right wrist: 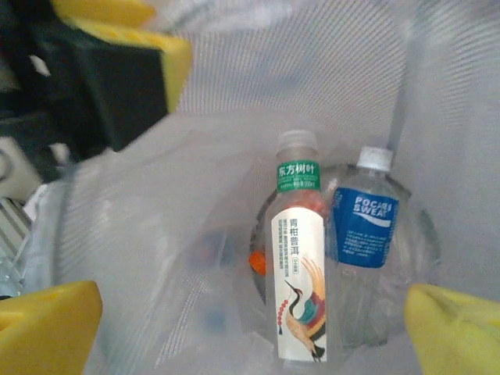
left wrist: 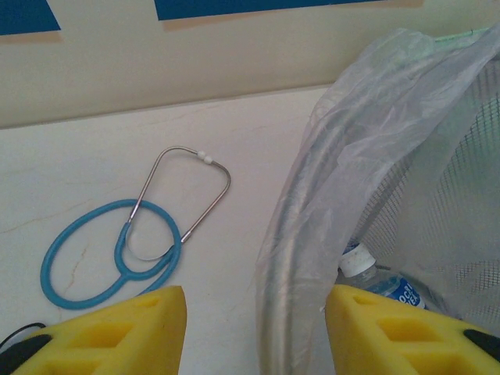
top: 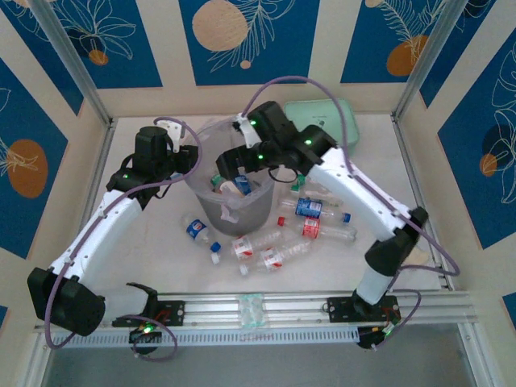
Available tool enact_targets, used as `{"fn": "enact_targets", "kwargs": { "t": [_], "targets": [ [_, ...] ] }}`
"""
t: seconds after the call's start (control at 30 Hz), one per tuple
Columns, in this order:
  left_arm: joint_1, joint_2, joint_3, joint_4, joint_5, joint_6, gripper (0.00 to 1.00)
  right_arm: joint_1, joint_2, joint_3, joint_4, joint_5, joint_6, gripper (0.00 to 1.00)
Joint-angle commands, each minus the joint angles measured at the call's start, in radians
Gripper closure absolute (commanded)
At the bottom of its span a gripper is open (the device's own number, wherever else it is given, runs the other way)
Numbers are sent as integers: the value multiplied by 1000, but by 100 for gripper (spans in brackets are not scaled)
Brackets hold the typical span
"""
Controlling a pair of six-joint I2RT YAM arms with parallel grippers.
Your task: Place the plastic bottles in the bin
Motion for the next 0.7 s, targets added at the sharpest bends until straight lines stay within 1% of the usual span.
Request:
{"fn": "enact_targets", "kwargs": {
  "t": [0.0, 0.1, 0.27, 0.33, 0.37, 0.43, 0.47, 0.57, 0.67],
  "targets": [
    [-2, -1, -22, -20, -23, 25, 50, -62, -102, -63, -2, 4, 3, 1],
    [-2, -1, -21, -21, -16, 22, 50, -151, -202, -187, 37, -11, 43, 1],
    [-4, -2, -23, -20, -21, 22, 50, -395, -362, -431, 66, -31, 196, 1],
    [-5, 1, -21, -22, -20, 22, 50, -470, -405, -502, 33, 27, 303, 1],
    [-7, 1, -21, -21, -19, 22, 50, -495, -427, -540, 16, 86, 368, 1],
    [-10, 3, -22, -20, -19, 23, 50, -511, -472, -606, -22, 183, 491, 1],
    [-10, 4, -22, -21, -18, 22, 50, -515, -491, -640, -46, 202, 539, 1],
    [-10, 8, -25, -21, -37, 30, 50, -531, -535, -721, -123, 212, 668, 1],
    [-9, 11, -24, -19, -49, 36, 50, -543, -565, -810, -163, 175, 771, 1]
  ]
}}
